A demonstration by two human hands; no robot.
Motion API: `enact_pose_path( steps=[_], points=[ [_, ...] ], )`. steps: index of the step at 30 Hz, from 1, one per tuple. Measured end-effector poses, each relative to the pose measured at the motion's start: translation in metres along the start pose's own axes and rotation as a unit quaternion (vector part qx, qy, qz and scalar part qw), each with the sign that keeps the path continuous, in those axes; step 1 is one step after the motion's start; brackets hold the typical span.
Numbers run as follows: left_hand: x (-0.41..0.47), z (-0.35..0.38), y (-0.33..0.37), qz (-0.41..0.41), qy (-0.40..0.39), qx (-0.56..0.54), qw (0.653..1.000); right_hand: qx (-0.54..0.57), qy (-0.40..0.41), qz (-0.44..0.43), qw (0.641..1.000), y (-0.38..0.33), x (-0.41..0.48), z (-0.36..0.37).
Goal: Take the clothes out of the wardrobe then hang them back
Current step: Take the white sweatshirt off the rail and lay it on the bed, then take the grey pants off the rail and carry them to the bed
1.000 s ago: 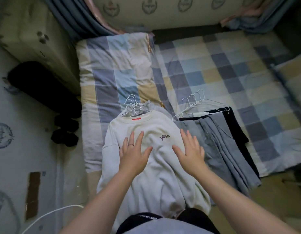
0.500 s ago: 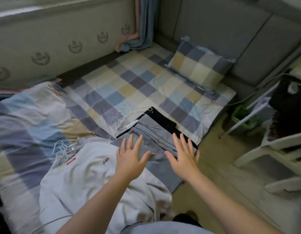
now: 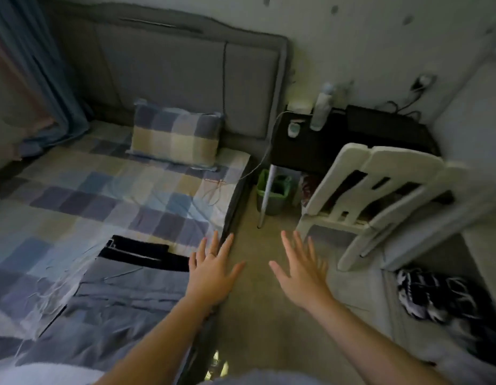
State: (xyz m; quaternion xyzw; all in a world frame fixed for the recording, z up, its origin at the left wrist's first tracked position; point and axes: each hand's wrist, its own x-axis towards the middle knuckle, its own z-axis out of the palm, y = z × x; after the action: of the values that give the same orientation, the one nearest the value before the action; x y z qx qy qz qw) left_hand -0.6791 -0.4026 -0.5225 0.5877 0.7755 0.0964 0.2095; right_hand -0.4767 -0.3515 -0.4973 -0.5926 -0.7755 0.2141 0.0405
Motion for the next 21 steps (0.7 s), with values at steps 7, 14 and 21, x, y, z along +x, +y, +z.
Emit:
enact_pose_path(
  steps=[7, 14, 21],
  points=[
    [0.081, 0.029, 0.167, 0.232, -0.04, 0.049, 0.971, 0.014, 0.087, 0.153, 0.984, 0.143, -0.003, -0.077],
    [0.142, 0.069, 0.333, 0.416, -0.099, 0.074, 0.901, -0.017, 0.185, 0.324, 0.928, 0.254, -0.028, -0.139],
    [0.198, 0.076, 0.534, 0.597, -0.112, 0.041, 0.794, -0.026, 0.306, 0.444, 0.842, 0.339, -0.035, -0.244]
  ],
)
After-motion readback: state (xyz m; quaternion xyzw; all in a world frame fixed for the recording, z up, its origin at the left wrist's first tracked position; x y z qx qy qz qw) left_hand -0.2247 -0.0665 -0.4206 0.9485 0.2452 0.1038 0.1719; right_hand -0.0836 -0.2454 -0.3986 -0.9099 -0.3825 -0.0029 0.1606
